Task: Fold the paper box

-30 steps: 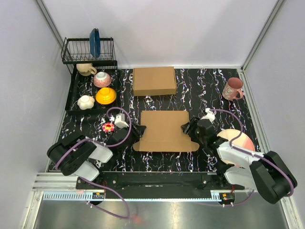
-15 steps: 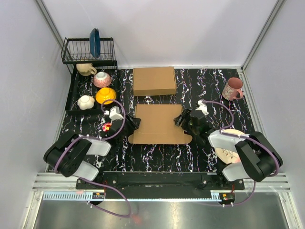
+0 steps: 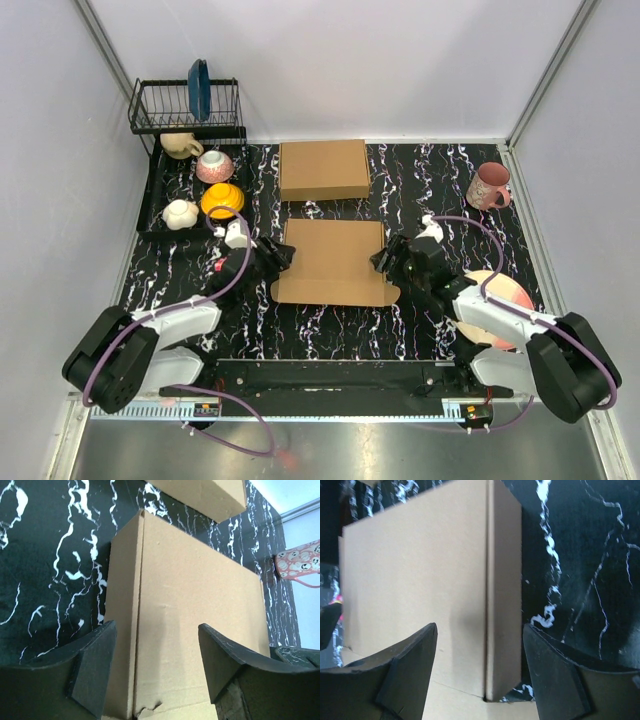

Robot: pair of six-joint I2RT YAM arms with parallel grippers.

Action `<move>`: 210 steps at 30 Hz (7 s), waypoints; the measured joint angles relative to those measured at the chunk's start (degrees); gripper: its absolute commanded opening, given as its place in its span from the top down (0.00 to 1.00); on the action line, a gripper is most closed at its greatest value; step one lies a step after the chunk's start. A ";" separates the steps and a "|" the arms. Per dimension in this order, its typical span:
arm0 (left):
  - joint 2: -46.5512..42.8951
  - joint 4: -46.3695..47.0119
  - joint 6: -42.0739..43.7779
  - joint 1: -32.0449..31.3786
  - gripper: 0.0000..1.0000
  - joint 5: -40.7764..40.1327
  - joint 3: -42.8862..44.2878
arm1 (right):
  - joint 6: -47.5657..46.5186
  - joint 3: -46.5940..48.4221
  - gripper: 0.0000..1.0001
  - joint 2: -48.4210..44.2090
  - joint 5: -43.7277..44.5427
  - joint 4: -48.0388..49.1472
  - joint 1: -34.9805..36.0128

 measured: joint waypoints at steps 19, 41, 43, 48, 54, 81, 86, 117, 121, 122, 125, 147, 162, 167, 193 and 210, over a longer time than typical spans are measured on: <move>-2.73 -0.24 -2.78 -1.75 0.33 2.10 -5.88 | 1.27 -5.62 0.22 -4.35 -2.95 -0.52 0.15; -7.89 -14.99 -3.76 6.64 1.00 -2.40 -2.47 | -0.85 -5.79 0.92 -9.64 2.95 -9.38 -1.18; -7.30 -13.11 -3.87 8.13 1.00 -0.68 -2.47 | -0.70 -5.79 0.94 -8.94 2.80 -8.00 -2.01; -4.20 -8.26 -4.31 10.10 1.00 4.09 -2.47 | -0.46 -5.79 0.96 -5.77 1.36 -4.24 -3.21; 0.31 -4.11 -5.20 10.14 1.00 9.42 -2.47 | -0.31 -5.79 0.97 -2.75 -1.57 -1.86 -3.26; 0.85 -3.02 -6.60 9.09 1.00 13.11 -3.43 | 1.29 -8.59 0.98 -5.27 -5.05 -0.59 -3.32; 1.49 -1.27 -6.64 7.80 1.00 14.08 -3.52 | 1.42 -8.59 0.98 -6.58 -5.09 -0.63 -3.39; -12.48 -4.00 -7.28 7.52 1.00 17.03 -5.09 | 1.14 -3.13 0.97 -19.19 -5.84 -12.70 -4.00; -15.41 -6.82 -7.28 7.52 1.00 16.90 -2.08 | 1.18 0.15 0.97 -19.58 -5.62 -15.82 -4.26; -15.85 -7.28 -7.28 7.52 1.00 16.87 -1.42 | 1.18 0.72 0.98 -19.58 -5.57 -16.35 -4.28; -16.57 -8.61 -7.39 7.52 1.00 16.81 0.46 | 1.29 2.78 0.98 -19.34 -5.44 -18.51 -4.33; -16.70 -23.15 -8.07 7.52 1.00 16.61 7.04 | 1.49 23.96 0.97 -10.10 -3.30 -32.26 -4.76; -18.91 -32.50 -8.17 7.45 1.00 17.00 11.50 | 3.48 23.98 0.96 -10.56 -4.37 -36.70 -4.74; -17.77 -32.68 -8.20 7.45 1.00 17.00 11.89 | 4.00 21.38 0.96 -9.90 -4.66 -37.64 -4.74; -10.38 -31.95 -5.35 11.02 0.61 16.22 14.29 | -0.70 23.61 0.71 -2.93 -2.80 -37.44 -5.03; -10.75 -31.98 -4.66 12.04 0.60 18.40 15.04 | -2.75 26.34 0.68 -2.12 -1.57 -38.03 -5.40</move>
